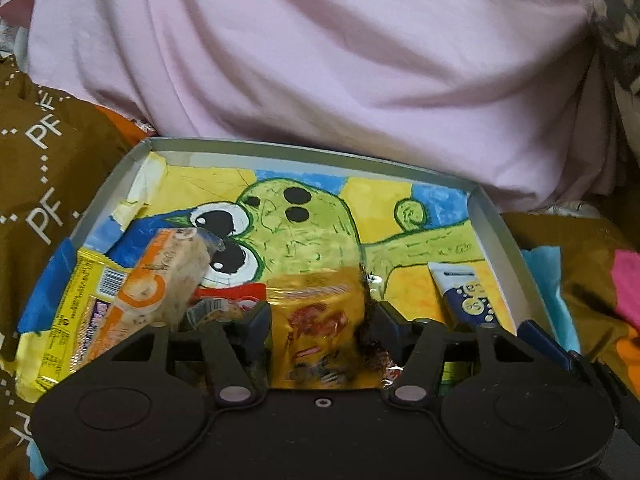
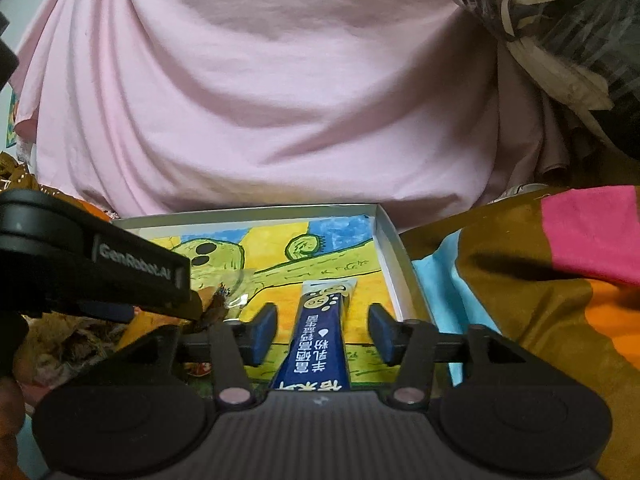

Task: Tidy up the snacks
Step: 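Open left tool to drop gold bag in tray while right tool releases blue tube there, then move both tools back from the tray over the remaining snacks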

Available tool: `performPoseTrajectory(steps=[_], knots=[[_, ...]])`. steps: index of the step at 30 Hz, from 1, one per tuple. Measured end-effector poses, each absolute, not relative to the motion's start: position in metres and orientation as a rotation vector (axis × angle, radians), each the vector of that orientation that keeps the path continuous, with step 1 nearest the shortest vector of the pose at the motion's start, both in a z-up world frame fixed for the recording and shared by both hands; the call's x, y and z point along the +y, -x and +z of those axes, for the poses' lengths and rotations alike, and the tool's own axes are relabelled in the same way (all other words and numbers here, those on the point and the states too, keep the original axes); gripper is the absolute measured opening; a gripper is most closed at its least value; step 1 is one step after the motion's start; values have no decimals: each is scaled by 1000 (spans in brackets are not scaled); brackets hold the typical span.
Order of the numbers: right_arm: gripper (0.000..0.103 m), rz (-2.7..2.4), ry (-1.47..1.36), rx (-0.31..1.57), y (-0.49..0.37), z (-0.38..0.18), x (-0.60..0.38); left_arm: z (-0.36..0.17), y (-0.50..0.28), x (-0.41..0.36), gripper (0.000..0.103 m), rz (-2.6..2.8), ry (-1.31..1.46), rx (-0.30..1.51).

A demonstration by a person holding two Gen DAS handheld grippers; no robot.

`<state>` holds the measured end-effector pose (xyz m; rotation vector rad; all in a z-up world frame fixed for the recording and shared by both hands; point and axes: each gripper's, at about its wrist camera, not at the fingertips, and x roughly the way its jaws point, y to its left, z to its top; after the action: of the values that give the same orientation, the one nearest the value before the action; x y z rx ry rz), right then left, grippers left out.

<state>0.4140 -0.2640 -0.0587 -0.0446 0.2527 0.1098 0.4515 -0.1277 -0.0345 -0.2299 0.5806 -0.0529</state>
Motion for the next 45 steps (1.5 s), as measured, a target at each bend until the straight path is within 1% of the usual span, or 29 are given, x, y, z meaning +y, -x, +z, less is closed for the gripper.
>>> performPoseTrajectory(steps=[1, 3, 5, 9, 12, 16, 25, 29, 37, 45], knots=[[68, 106, 45, 246, -411, -57, -264, -32, -449, -127, 65, -52, 232, 576], [77, 100, 41, 231, -406, -51, -265, -26, -443, -126, 74, -53, 234, 557], [83, 91, 39, 214, -399, -44, -265, -20, -435, -126, 79, -56, 236, 538], [95, 69, 49, 171, -383, -29, -265, -3, -417, -123, 97, -49, 238, 489], [99, 49, 52, 137, -368, -17, -265, 12, -401, -121, 102, -54, 233, 449], [103, 41, 34, 108, -344, 0, -267, 31, -378, -117, 102, -61, 221, 430], [103, 62, 85, 40, -285, 27, -254, 60, -312, -101, 102, -63, 202, 392], [103, 47, 91, 29, -261, 32, -248, 66, -278, -91, 102, -21, 166, 338], [103, 69, 90, 20, -220, 37, -240, 66, -230, -59, 102, 19, 154, 320], [103, 94, 107, 31, -183, 26, -230, 47, -198, -23, 102, 41, 166, 313]])
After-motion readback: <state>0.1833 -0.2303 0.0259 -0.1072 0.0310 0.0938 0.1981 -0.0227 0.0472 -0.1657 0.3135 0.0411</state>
